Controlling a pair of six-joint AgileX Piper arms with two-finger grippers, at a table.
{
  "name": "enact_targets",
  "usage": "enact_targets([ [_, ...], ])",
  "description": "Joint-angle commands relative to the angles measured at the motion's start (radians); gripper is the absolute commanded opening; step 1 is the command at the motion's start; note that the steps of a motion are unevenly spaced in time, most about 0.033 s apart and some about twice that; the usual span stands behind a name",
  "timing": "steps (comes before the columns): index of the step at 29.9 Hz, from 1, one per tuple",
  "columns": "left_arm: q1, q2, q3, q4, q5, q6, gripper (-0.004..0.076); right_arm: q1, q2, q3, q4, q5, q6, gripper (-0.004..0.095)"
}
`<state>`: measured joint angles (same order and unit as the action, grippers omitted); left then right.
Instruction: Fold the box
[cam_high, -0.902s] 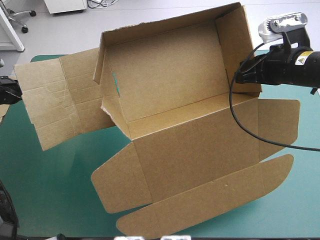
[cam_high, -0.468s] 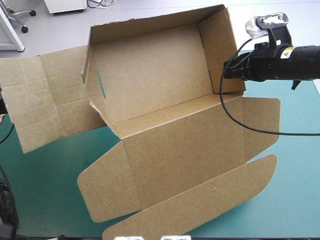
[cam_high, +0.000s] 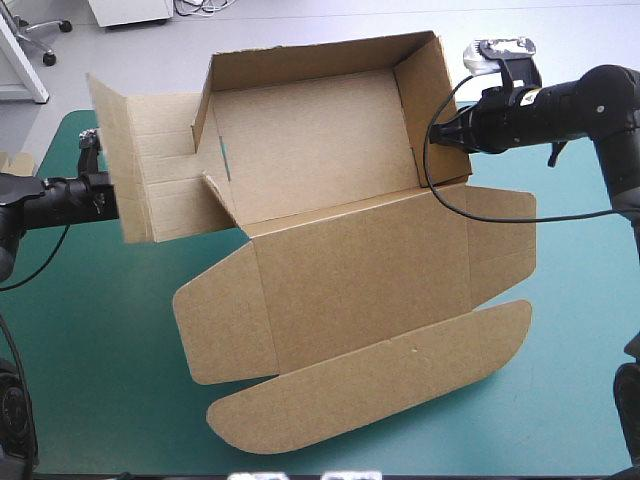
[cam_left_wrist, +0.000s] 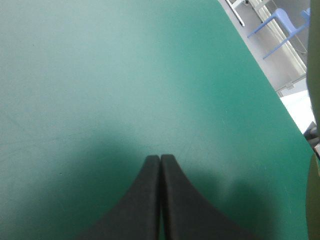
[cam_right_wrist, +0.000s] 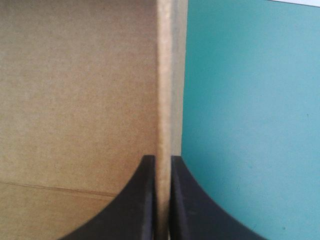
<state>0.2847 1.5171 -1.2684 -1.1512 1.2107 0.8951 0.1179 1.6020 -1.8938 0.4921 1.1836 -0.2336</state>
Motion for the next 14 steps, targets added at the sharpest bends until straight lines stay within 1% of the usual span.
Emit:
enact_targets([
  [1, -0.004, -0.043, -0.023, -0.121, 0.069, 0.003, -0.0008, -0.005, -0.010, -0.030, 0.045, -0.063, 0.010, -0.0032],
  [9, -0.010, -0.047, -0.023, -0.201, 0.080, 0.000, -0.0008, -0.005, 0.033, -0.030, 0.046, -0.067, 0.010, -0.0032],
  [14, -0.048, -0.047, -0.023, -0.228, 0.080, -0.016, -0.0008, -0.005, 0.054, -0.030, 0.034, -0.060, 0.017, -0.0032],
])
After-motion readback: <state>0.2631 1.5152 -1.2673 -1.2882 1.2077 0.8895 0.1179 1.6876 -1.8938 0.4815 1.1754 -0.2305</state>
